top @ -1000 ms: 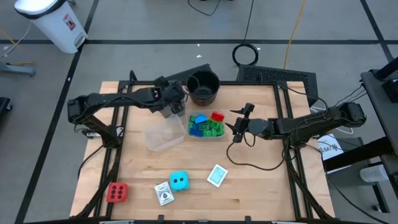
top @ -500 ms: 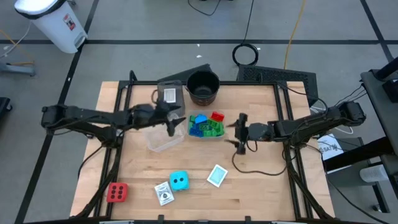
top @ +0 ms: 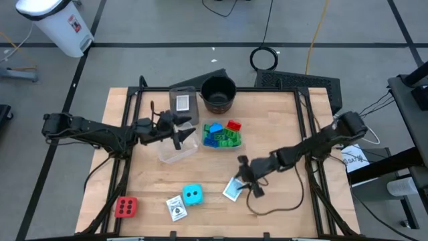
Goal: Pick & Place Toys
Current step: Put the blue card box into the black bin
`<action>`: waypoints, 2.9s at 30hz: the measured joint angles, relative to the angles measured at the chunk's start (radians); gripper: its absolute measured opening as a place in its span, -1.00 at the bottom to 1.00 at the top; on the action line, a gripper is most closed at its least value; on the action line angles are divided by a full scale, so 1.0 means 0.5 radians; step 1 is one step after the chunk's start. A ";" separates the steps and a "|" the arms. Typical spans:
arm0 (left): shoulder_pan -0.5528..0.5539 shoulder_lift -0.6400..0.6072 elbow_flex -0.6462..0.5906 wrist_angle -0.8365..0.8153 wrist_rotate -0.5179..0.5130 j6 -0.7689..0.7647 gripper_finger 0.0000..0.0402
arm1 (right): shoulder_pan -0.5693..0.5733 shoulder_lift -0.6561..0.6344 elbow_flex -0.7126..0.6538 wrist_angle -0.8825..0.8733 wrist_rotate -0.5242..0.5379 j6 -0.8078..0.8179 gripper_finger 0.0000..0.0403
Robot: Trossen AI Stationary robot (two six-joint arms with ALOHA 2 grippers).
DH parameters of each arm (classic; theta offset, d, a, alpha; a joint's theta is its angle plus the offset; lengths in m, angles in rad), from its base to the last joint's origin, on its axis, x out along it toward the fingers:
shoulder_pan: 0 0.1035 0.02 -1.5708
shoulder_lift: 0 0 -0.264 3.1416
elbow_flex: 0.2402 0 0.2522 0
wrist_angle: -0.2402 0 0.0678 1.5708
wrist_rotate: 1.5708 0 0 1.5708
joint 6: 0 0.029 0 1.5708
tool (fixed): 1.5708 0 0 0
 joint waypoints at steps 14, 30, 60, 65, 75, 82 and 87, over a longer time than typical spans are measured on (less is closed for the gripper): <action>-0.066 0.001 0.000 -0.019 0.002 -0.073 0.50 | -0.078 0.185 0.243 -0.864 0.482 0.265 -0.93; -0.069 0.002 0.000 -0.030 -0.035 -0.031 0.56 | -0.108 0.013 0.291 -1.222 0.849 0.340 -1.00; -0.069 0.002 -0.001 -0.067 -0.036 -0.094 0.59 | 0.109 -0.099 0.118 -0.427 -0.202 -0.170 -0.69; -0.071 0.002 -0.001 -0.063 -0.036 -0.095 0.54 | 0.139 -0.018 0.118 -0.290 -0.132 -0.127 -0.08; -0.074 0.002 -0.001 -0.071 -0.035 -0.095 0.59 | 0.137 0.134 0.124 -0.621 0.114 -0.245 0.84; -0.073 0.002 -0.001 -0.082 -0.035 -0.097 0.56 | 0.137 0.133 0.044 -0.509 0.143 -0.254 0.81; -0.074 0.002 -0.001 -0.082 -0.034 -0.104 0.54 | 0.082 0.142 -0.027 -0.290 0.405 0.049 0.73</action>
